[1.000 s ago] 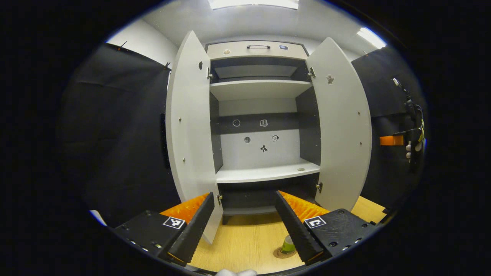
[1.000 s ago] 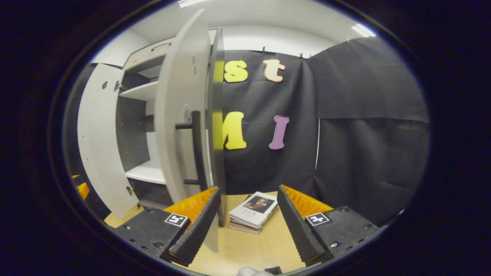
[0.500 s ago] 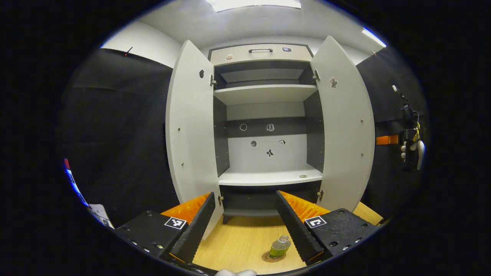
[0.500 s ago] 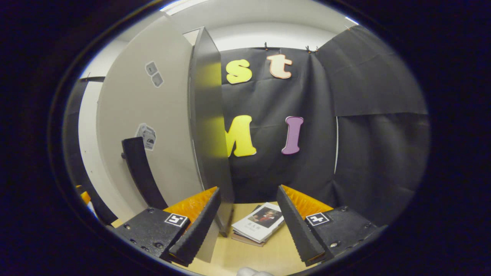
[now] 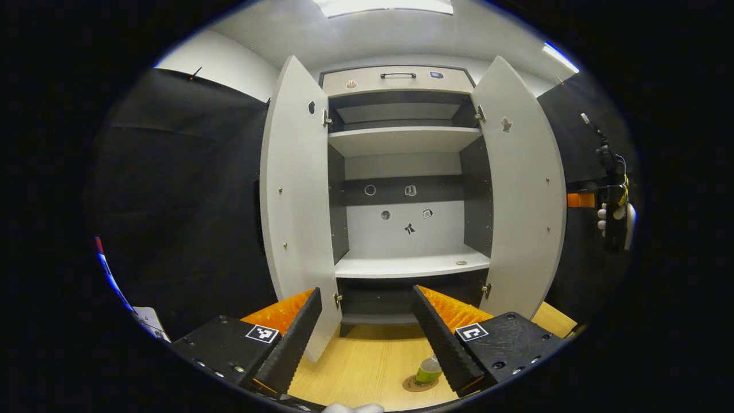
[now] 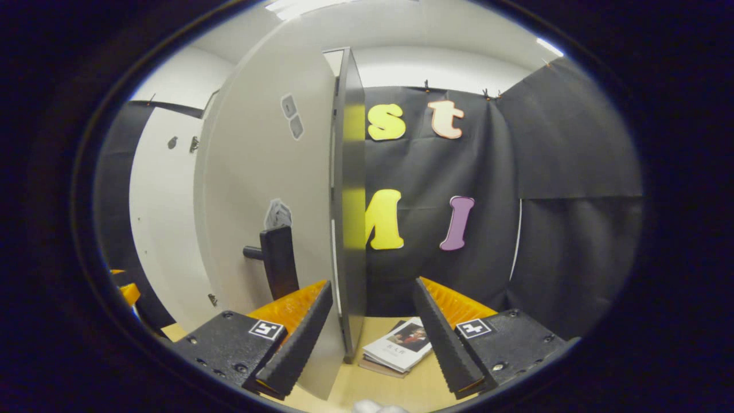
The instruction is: Grasp the bottle in the cabinet with the left hand and place it on the coaster, then close the right door with the right hand and the left door with the left hand.
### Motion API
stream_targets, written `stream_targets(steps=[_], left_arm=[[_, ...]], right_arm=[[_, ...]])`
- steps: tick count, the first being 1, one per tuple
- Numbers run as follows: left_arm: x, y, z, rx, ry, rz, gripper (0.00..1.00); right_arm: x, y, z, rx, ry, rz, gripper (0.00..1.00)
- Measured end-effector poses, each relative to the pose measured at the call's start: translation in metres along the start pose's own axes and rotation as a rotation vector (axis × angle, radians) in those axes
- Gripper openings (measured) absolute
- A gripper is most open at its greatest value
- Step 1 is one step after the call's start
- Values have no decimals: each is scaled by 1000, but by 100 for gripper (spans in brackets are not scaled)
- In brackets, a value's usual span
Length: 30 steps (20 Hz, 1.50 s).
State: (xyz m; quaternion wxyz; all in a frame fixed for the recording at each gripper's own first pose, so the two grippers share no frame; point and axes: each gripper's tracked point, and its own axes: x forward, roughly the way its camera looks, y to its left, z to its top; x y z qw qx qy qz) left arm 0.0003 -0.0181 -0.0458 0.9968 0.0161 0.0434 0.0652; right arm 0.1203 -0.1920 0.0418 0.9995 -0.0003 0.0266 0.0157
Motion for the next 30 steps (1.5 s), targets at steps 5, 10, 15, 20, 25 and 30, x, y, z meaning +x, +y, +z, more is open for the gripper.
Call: stream_targets(steps=[5, 10, 15, 20, 25, 30], left_arm=[[0, 39, 1, -1, -22, -9, 96], [-2, 70, -5, 24, -21, 0, 96], [-4, 84, 3, 17, -44, 2, 96], [-7, 82, 9, 13, -58, -11, 96], [-6, 84, 9, -9, -56, -28, 96], [1, 96, 5, -55, -46, -35, 96]], right_arm=[[-7, 51, -5, 14, 16, -8, 94], [0, 91, -5, -7, 6, -19, 95], [15, 125, -5, -7, 19, 45, 92], [10, 161, -6, -49, 19, 138, 95], [-17, 165, 1, -72, -7, 148, 95], [-43, 174, -5, -73, -9, 131, 95]])
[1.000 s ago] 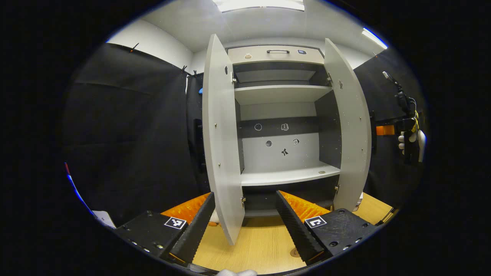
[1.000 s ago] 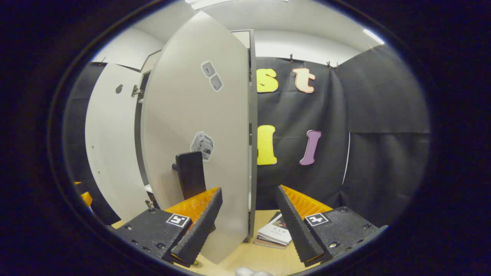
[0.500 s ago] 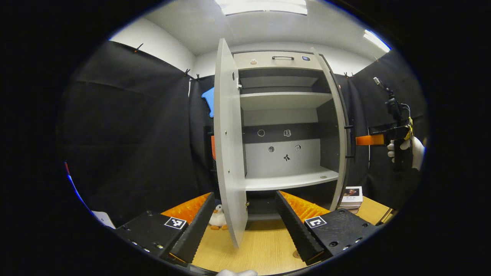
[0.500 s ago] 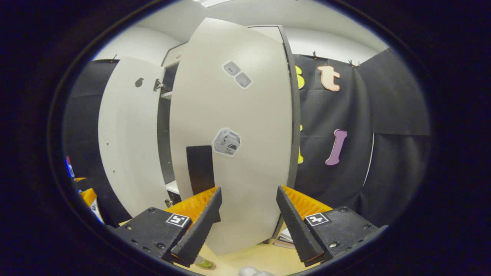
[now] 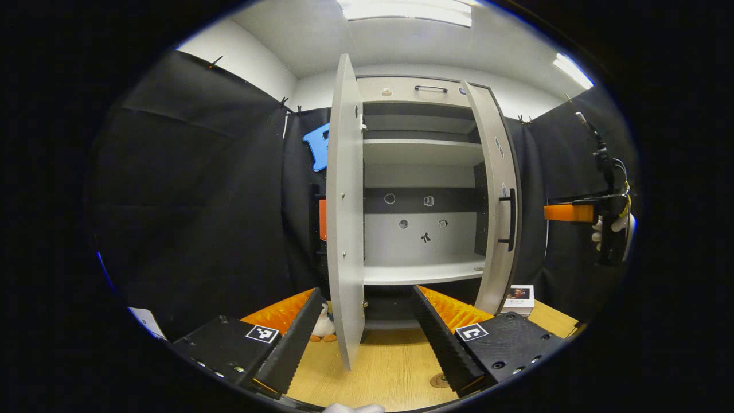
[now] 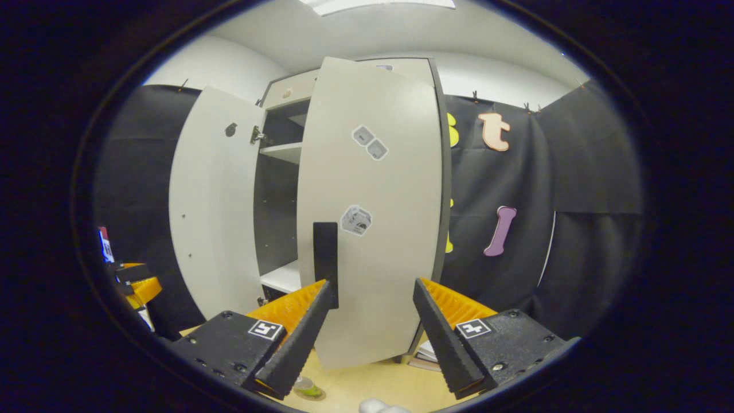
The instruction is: Grasp the bottle in the cabinet with the left hand and place it on the coaster, then close the right door with the right hand and the left door with the left hand.
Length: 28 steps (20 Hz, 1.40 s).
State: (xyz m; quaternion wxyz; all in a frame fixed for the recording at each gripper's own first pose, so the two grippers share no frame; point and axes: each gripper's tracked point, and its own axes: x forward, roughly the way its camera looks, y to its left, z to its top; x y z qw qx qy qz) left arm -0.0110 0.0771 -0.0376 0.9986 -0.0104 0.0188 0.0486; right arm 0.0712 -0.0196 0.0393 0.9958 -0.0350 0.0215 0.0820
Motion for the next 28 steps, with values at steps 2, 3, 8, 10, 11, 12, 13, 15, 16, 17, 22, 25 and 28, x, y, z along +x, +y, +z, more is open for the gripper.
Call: stream_targets(steps=[2, 3, 8, 10, 11, 12, 13, 15, 16, 17, 22, 25, 28], left_arm=[[4, 15, 3, -12, -2, 19, 96], [6, 23, 6, -19, -7, 24, 96], [25, 83, 20, -22, -26, 88, 96], [36, 113, 25, -6, -28, 138, 96], [44, 128, 25, 2, -25, 162, 96], [51, 139, 28, 2, -20, 178, 96], [58, 146, 29, -6, -20, 185, 96], [72, 159, 33, -15, -29, 198, 95], [80, 165, 36, -16, -38, 204, 95], [86, 169, 40, -17, -43, 206, 95], [112, 165, 62, -1, -83, 185, 95], [123, 155, 63, -2, -83, 168, 95], [127, 146, 51, 3, -41, 164, 94]], right_arm=[[-11, 10, -7, -4, 10, -11, 93], [-17, 15, -12, -2, 20, -13, 93], [-48, 38, -48, 19, 98, -25, 93], [-60, 46, -59, 20, 123, -32, 95], [-65, 49, -63, 18, 134, -35, 95], [-69, 52, -67, 16, 144, -38, 95], [-74, 54, -69, 12, 154, -38, 95], [-81, 58, -72, 4, 166, -43, 95], [-83, 58, -73, 2, 167, -49, 95], [-86, 58, -73, 1, 167, -54, 95], [-98, 52, -75, 3, 177, -79, 95], [-102, 45, -77, 13, 181, -95, 95], [-103, 44, -77, 21, 178, -95, 95]])
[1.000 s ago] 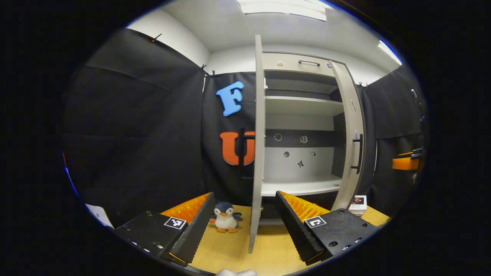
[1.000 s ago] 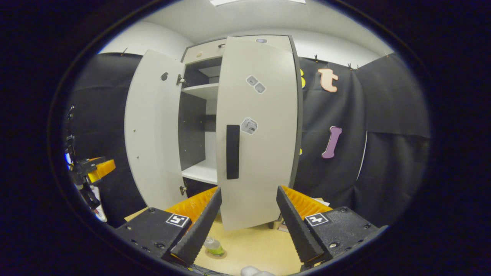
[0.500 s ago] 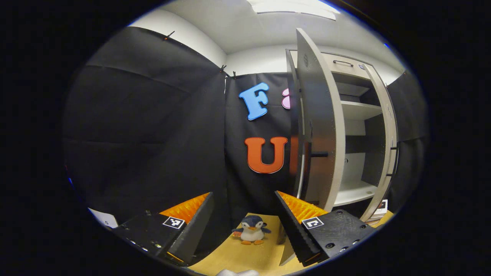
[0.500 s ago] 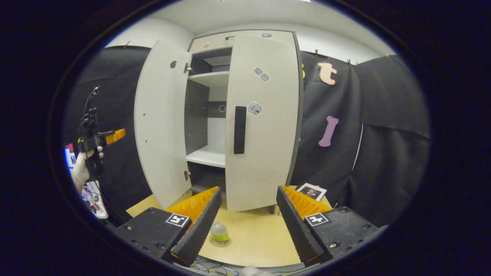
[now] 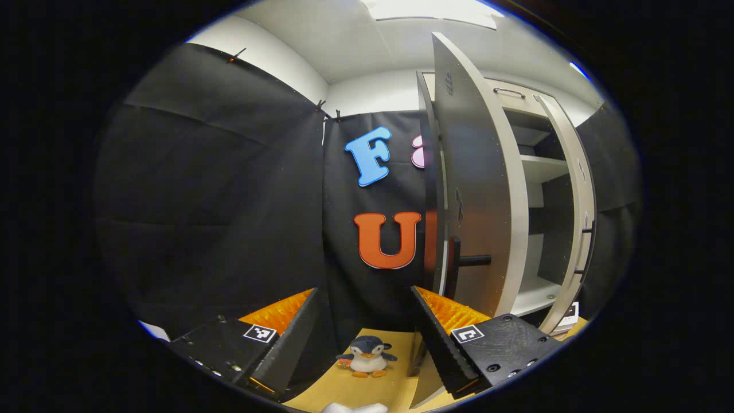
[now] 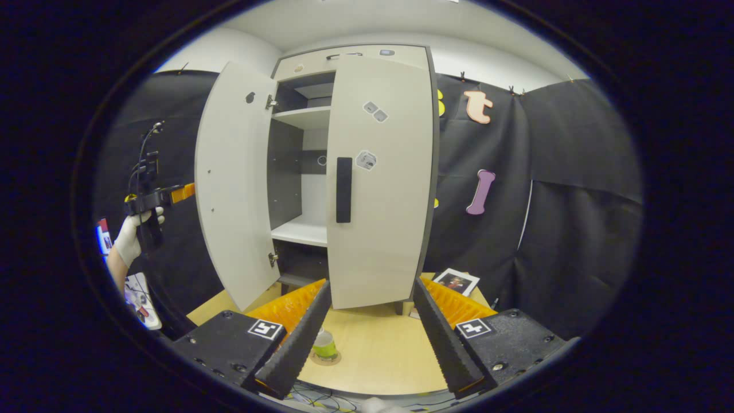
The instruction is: Grasp the bottle in the cabinet with the left hand and place it on the coaster, then close the right door with the right hand and the left door with the left hand.
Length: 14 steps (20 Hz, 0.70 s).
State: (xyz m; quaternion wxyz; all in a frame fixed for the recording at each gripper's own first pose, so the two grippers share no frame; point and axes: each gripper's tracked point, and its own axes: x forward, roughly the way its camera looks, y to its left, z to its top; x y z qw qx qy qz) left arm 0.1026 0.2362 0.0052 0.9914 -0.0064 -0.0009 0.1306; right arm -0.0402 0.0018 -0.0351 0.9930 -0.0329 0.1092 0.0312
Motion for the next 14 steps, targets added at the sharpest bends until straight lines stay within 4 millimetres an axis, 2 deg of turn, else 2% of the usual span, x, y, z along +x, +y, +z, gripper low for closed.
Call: stream_targets(steps=[1, 2, 8, 11, 12, 14], left_arm=[[0, 1, -1, 8, 3, 8, 89], [3, 0, 0, 7, -4, 9, 93], [2, -12, 4, 12, -34, -19, 93], [-5, -30, 5, 23, -44, -48, 93], [-7, -39, 6, 14, -41, -70, 98], [-12, -59, 6, 3, -37, -107, 98]], right_arm=[[0, -1, -1, -1, 2, 1, 95], [0, -2, -2, -3, 5, 3, 95], [3, 0, 2, -9, 6, 33, 95], [4, 2, 3, -11, -2, 47, 95], [5, 2, 3, -9, -5, 52, 95], [6, 1, 3, -5, -5, 58, 95]])
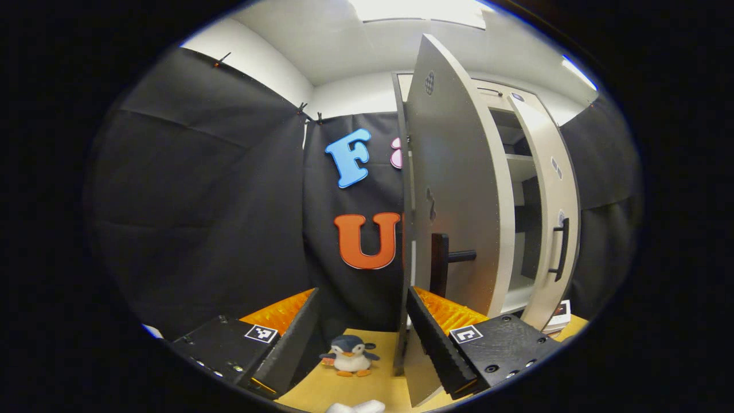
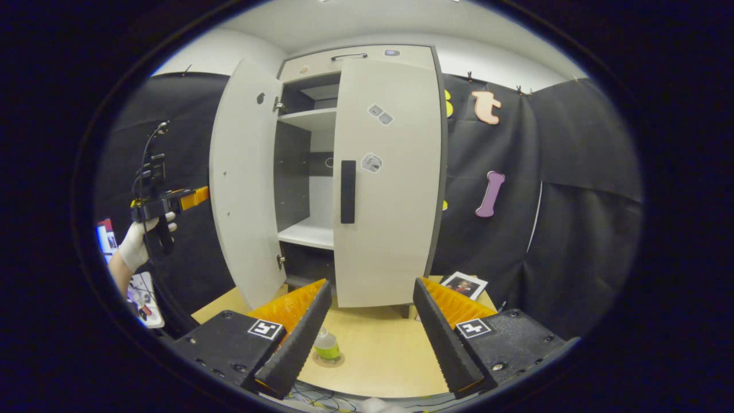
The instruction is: Grasp the bottle in the cabinet with the left hand and place it on the coaster, then close the right door with the right hand and the left door with the left hand.
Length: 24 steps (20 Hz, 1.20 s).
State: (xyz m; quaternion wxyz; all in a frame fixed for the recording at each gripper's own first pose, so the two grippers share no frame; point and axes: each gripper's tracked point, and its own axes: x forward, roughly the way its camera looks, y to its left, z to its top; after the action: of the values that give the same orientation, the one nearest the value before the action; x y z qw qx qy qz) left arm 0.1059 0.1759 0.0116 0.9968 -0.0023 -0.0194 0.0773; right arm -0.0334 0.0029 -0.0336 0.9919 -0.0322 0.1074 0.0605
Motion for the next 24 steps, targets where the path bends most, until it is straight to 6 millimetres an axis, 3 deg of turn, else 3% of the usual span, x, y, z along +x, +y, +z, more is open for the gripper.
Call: stream_targets(steps=[1, 5, 8, 9, 13, 14, 19, 24], left_arm=[[-1, -10, 0, 3, 0, -14, 93], [3, -38, -1, -8, 12, -52, 93], [6, -60, -3, -39, 24, -91, 93], [8, -68, -4, -49, 30, -103, 98], [17, -101, -9, -68, 53, -151, 89], [17, -107, -13, -76, 67, -151, 94], [11, -104, -18, -69, 79, -138, 95], [-4, -96, -12, -78, 84, -123, 95]], right_arm=[[0, -2, 0, 0, 1, -1, 95], [-3, -17, -1, 12, 0, -18, 95], [-3, -25, -5, 24, 8, -32, 95], [-2, -28, -5, 27, 11, -36, 95], [-2, -33, -4, 43, 8, -42, 95], [-3, -35, -4, 48, 5, -46, 95], [-4, -39, 3, 60, -21, -65, 95], [3, -31, 12, 60, -40, -57, 95]])
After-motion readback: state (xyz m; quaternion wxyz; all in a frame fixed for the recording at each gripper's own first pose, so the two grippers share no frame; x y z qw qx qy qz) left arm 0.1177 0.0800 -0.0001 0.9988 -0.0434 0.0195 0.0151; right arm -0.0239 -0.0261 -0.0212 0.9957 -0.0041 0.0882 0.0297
